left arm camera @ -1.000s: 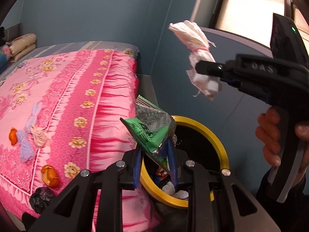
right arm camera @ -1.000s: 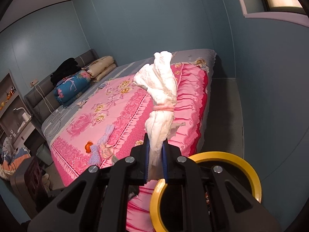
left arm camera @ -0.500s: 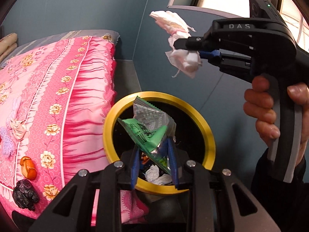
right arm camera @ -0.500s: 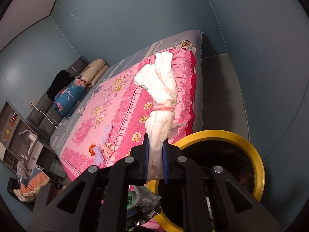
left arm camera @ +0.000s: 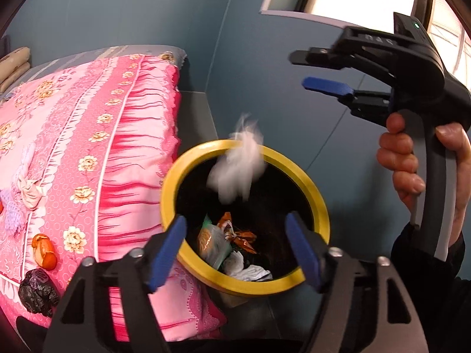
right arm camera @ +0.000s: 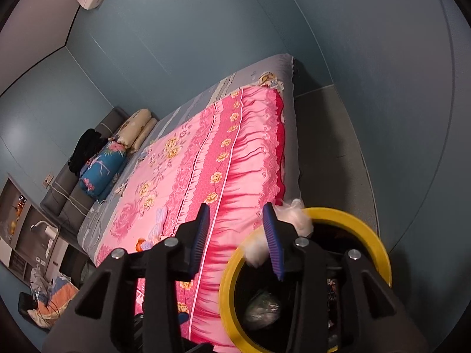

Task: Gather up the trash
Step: 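Open the left gripper over the bin while the right gripper drops the tissue in, then move both grippers back over the black bag and beige bundle on the bed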

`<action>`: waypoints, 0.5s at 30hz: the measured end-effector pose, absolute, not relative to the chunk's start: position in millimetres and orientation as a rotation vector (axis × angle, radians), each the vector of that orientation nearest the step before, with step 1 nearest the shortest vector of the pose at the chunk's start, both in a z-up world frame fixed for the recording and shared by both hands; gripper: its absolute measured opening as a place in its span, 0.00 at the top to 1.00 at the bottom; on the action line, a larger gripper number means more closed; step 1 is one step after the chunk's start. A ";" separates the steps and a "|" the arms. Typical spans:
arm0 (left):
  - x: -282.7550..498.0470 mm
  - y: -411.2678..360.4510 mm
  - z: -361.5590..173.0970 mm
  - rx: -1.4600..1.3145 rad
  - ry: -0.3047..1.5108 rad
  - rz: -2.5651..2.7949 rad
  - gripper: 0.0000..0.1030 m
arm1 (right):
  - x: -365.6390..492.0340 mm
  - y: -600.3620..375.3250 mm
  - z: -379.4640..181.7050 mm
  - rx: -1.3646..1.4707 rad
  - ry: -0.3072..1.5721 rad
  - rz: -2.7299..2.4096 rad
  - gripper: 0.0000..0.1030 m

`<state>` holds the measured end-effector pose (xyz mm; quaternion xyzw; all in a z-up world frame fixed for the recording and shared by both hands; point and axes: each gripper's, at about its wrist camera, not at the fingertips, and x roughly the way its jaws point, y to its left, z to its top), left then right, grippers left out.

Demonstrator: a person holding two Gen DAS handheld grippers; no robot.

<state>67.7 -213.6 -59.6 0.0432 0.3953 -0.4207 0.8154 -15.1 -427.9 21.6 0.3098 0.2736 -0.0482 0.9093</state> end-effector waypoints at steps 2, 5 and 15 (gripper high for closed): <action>71.0 -205.7 -56.0 0.071 0.838 -0.883 0.25 | -17.4 -428.4 23.9 0.629 0.543 -0.096 0.60; 78.6 -191.3 -50.8 0.044 0.821 -0.854 0.23 | -19.2 -426.9 28.4 0.603 0.510 -0.086 0.53; 98.1 -118.4 -35.6 0.008 0.761 -0.687 0.17 | 3.8 -402.2 39.5 0.543 0.521 0.034 0.44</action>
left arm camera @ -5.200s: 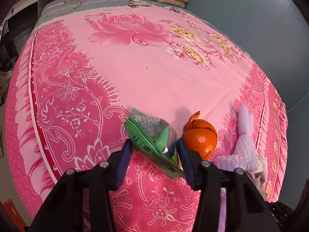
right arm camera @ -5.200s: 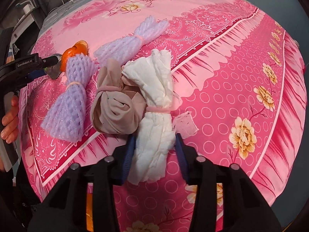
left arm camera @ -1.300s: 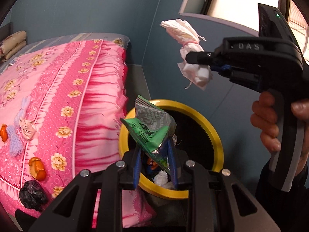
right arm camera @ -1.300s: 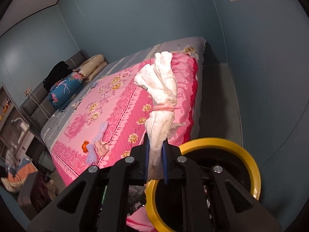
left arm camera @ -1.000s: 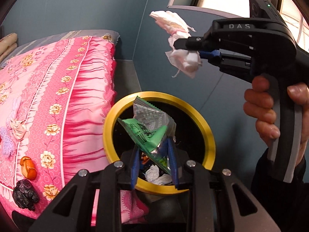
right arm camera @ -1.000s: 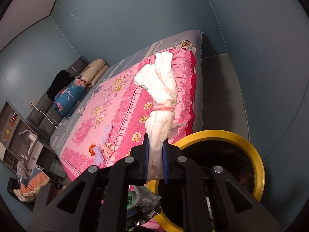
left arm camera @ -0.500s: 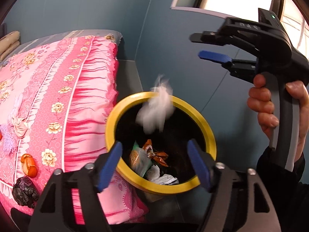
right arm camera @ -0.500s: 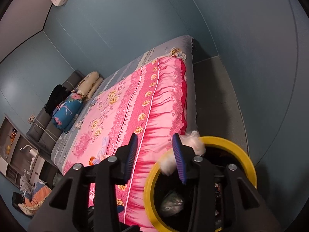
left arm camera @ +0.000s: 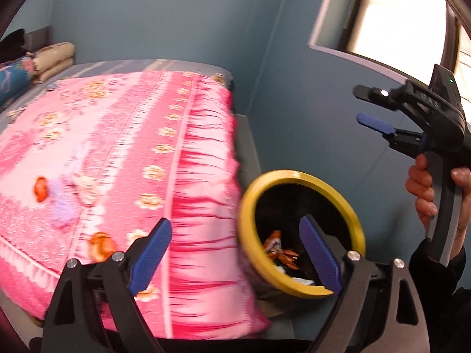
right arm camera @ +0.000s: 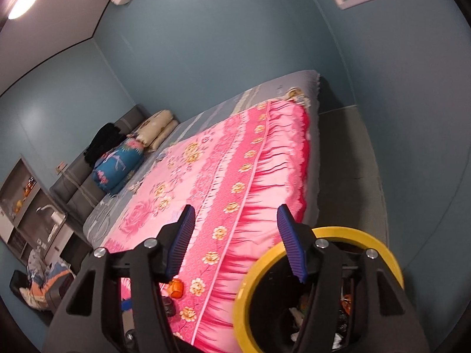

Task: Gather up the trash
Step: 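Move both grippers back over the black bag and beige bundle on the bed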

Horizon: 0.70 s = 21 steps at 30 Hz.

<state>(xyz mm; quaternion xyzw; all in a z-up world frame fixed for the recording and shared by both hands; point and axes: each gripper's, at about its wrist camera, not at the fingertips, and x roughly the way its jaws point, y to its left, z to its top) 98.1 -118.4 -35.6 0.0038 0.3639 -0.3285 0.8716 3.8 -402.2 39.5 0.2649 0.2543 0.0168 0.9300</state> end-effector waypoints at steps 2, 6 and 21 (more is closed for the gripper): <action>102.1 -104.3 -31.4 0.010 0.756 -0.651 0.17 | 12.7 -390.7 42.5 0.523 0.529 0.064 0.43; 109.0 -73.0 -26.5 0.021 0.739 -0.567 0.16 | 30.2 -358.8 45.5 0.483 0.552 0.140 0.39; 117.6 13.3 -62.8 0.027 0.804 -0.378 0.16 | 120.3 -241.5 40.4 0.315 0.655 0.311 0.26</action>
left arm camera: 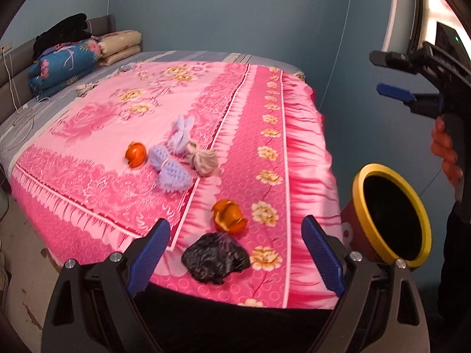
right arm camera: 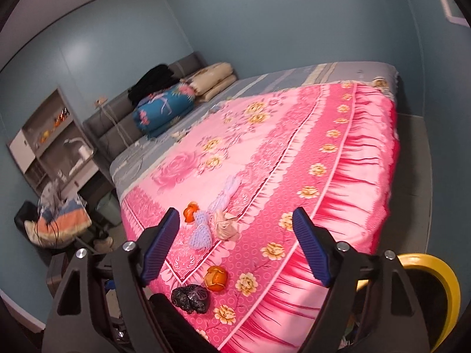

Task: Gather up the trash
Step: 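Move both grippers back over the black bag and beige bundle on the bed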

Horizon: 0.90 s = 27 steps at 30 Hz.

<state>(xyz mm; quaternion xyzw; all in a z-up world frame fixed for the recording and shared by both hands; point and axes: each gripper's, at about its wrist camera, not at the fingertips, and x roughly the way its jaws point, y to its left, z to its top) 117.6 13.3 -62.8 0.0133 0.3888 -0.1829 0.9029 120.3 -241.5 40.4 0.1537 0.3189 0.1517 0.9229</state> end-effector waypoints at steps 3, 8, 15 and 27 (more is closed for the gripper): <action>118.8 20.9 -74.1 0.027 0.825 -0.363 0.16 | 135.7 -221.2 32.3 0.278 0.687 0.318 0.26; 121.9 25.5 -91.4 -0.003 0.860 -0.362 0.16 | 162.2 -185.8 11.6 0.227 0.758 0.346 0.26; 128.5 26.3 -114.0 -0.032 0.906 -0.377 0.16 | 194.5 -139.7 -27.1 0.152 0.846 0.376 0.25; 147.0 26.0 -146.2 -0.088 0.974 -0.372 0.16 | 252.3 -87.5 -97.0 0.037 0.983 0.366 0.25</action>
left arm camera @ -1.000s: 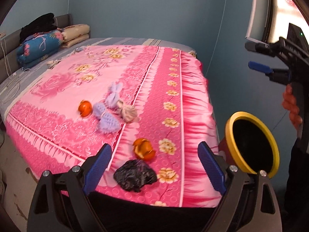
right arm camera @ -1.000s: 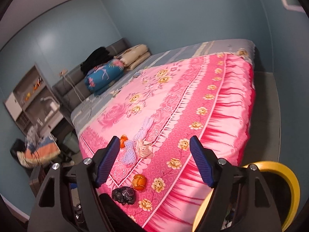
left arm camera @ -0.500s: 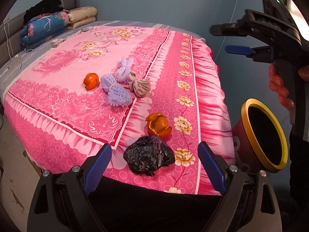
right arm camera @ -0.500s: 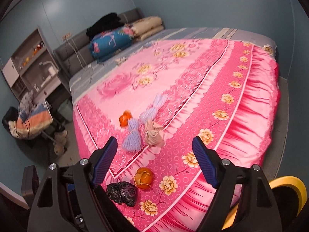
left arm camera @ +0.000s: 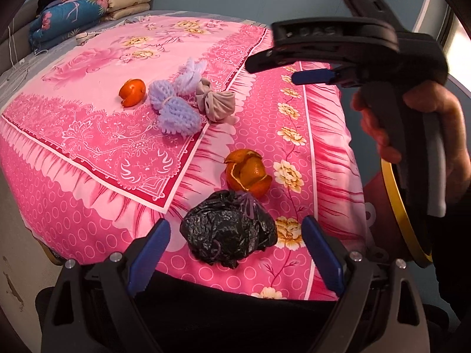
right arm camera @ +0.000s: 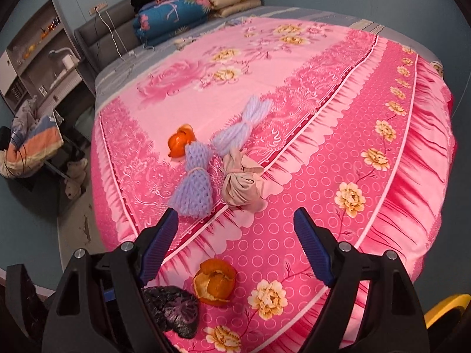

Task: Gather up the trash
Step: 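Move both grippers back over the black bag and beige bundle on the bed, then grasp the black plastic bag with the left gripper while the right gripper grasps the beige cloth bundle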

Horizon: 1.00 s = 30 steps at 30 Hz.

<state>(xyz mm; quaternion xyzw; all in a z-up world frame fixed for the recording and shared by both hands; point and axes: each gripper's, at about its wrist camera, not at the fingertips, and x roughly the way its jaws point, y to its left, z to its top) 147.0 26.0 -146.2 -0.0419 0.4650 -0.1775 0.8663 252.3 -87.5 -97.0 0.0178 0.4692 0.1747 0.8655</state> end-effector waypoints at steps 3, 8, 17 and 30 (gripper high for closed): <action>151.5 28.9 -150.0 -0.102 0.981 -0.371 0.16 | 273.9 -78.4 -118.0 0.022 1.021 0.348 0.25; 157.1 27.8 -156.5 -0.110 0.988 -0.388 0.16 | 300.1 -65.9 -142.0 -0.005 1.055 0.318 0.26; 167.4 21.1 -166.8 -0.093 0.999 -0.411 0.22 | 333.0 -45.4 -177.4 -0.028 1.109 0.259 0.35; 160.9 9.0 -170.7 -0.021 0.974 -0.425 0.60 | 339.2 -42.8 -185.5 0.008 1.117 0.233 0.65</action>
